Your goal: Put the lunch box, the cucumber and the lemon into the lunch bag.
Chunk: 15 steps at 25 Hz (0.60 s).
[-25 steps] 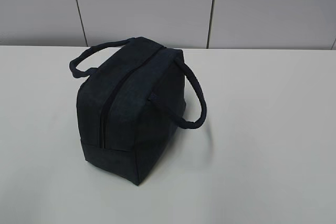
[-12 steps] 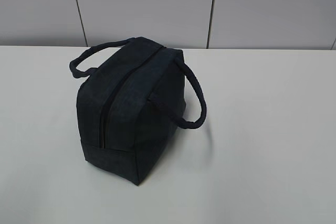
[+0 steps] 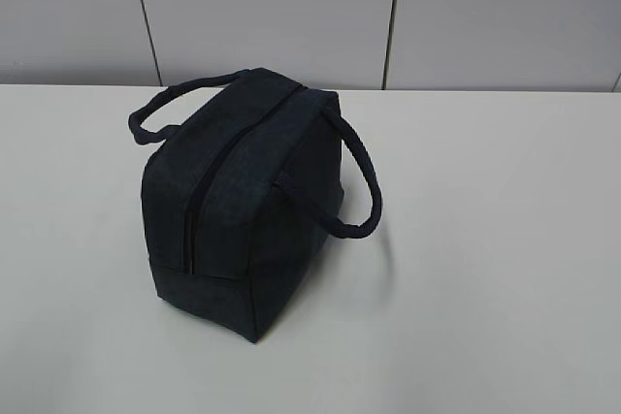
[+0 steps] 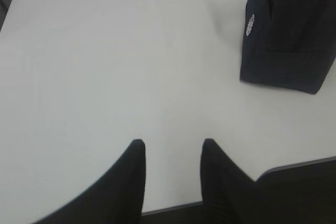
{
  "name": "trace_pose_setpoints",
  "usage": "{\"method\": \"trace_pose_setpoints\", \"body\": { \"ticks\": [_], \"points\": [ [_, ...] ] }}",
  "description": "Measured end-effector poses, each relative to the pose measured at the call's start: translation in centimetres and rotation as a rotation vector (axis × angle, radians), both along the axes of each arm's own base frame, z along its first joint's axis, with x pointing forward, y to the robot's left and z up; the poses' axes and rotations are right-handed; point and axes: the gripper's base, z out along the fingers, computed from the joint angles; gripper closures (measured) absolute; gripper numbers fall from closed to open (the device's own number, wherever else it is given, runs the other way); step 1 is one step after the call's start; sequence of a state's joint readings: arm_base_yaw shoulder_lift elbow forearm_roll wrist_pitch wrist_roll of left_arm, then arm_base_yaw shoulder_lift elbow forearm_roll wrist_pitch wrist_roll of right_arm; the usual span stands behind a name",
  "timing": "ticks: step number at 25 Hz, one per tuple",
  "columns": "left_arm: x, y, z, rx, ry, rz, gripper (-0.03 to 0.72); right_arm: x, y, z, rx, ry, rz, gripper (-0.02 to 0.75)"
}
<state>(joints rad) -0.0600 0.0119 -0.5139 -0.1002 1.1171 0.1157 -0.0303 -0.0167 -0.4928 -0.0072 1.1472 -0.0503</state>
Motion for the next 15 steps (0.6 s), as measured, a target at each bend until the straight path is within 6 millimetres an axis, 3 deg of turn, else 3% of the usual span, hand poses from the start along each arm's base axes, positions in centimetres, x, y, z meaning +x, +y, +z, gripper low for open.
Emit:
{"method": "trace_pose_setpoints", "body": {
  "ticks": [15],
  "points": [
    [0.00,0.00,0.00,0.000,0.000,0.000,0.449,0.00,0.00,0.00,0.000,0.000,0.000,0.371]
  ]
}}
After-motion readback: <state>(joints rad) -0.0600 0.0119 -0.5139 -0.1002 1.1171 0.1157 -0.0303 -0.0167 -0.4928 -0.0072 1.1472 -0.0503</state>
